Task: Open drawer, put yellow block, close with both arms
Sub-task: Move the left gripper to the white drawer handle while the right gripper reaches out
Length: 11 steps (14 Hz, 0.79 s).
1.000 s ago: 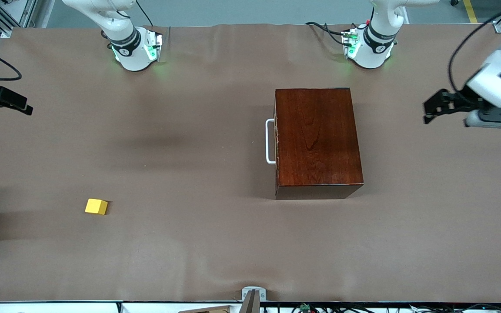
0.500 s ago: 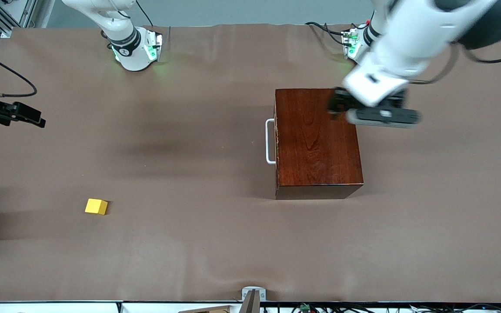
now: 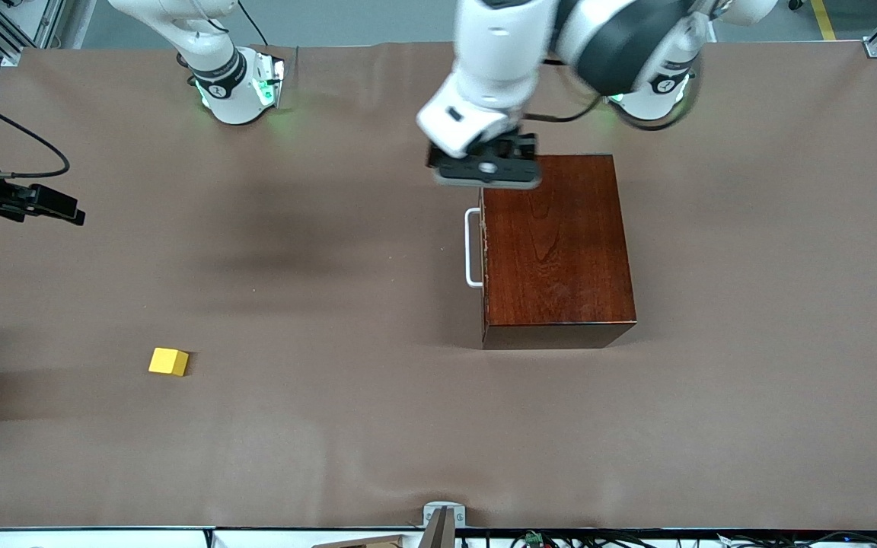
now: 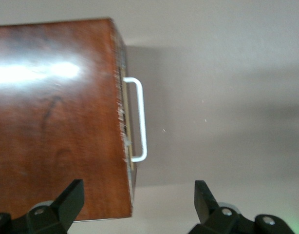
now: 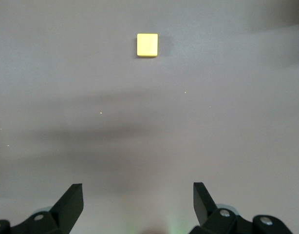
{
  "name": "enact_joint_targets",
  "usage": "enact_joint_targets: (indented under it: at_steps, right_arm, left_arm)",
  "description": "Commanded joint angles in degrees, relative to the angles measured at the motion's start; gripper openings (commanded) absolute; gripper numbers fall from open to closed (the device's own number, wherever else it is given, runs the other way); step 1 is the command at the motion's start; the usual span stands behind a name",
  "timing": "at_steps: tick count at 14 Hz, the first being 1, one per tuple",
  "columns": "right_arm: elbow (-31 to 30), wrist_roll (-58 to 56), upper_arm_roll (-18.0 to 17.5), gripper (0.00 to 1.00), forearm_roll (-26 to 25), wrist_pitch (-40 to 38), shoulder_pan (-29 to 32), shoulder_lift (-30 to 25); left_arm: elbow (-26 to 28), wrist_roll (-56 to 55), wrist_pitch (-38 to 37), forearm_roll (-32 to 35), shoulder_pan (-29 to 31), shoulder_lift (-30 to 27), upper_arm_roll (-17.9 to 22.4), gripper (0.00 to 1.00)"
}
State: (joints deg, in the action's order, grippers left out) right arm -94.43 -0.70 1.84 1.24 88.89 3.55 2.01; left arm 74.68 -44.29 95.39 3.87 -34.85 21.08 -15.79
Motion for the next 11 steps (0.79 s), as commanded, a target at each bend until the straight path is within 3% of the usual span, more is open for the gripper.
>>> enact_joint_targets:
  at_steps: [1,4,11]
  right_arm:
    - [-0.5,-0.36,-0.17,1.0,-0.62,0.31,0.31,-0.08]
    - [-0.41,-0.36,-0.26,1.0,-0.62,2.24,0.14,1.67]
    - [-0.41,-0.18,-0.26,1.0,-0.1,5.06,0.05,5.02]
  left_arm:
    - [-3.4,-0.36,-0.73,5.85,-5.48,4.49,0.67,1.0]
    - [-3.4,-0.36,-0.99,7.37,-8.83,6.78,1.2,1.0]
    - [-3.22,-0.8,-1.17,10.0,-9.1,12.14,3.22,1.0]
